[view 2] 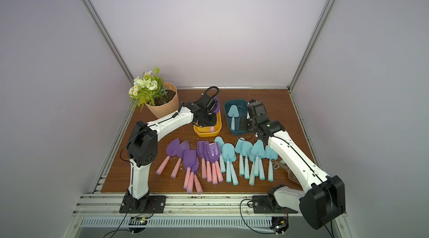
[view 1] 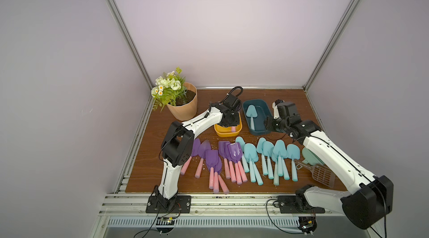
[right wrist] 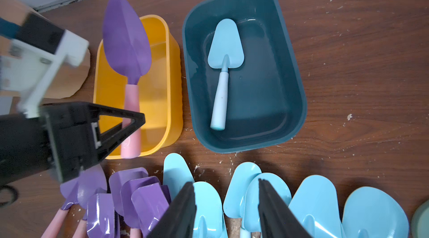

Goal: Sort the small shovels by color and place them into the storage box
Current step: Place the shovel in the storage box.

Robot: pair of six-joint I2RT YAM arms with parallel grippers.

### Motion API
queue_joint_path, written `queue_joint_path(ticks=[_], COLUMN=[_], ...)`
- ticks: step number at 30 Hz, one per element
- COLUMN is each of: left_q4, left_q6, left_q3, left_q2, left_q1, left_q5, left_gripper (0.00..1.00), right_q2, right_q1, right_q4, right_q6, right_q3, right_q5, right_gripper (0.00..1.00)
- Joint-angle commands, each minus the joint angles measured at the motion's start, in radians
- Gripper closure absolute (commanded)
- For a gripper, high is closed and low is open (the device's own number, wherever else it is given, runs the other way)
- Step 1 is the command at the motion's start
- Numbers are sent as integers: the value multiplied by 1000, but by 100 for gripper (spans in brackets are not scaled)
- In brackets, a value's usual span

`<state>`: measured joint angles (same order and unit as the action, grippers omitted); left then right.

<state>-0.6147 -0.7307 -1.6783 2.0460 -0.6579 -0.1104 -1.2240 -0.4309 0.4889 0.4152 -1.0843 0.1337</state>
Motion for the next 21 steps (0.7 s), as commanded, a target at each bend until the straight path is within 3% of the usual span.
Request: queue_joint_path(ticks=[1, 11, 17, 21], left_q4=[90, 136, 135, 129], left_q6=[-111, -149, -154, -143], left_q3=[25, -11, 12, 8], left_q2=[-21, 113, 131, 141], left_q1=[14, 22, 35, 38], left_q5=[-44, -150, -146, -149], left_gripper=[99, 98, 96, 86], right_q2=[49, 109, 128, 135], right_q1=[-6, -5, -6, -5], right_q4=[29, 61, 72, 71], right_q6=[-14, -10, -3, 5], right_q3=[-16, 20, 31, 42], right_q5=[33, 45, 56, 60], right_gripper=[51, 51, 50, 50])
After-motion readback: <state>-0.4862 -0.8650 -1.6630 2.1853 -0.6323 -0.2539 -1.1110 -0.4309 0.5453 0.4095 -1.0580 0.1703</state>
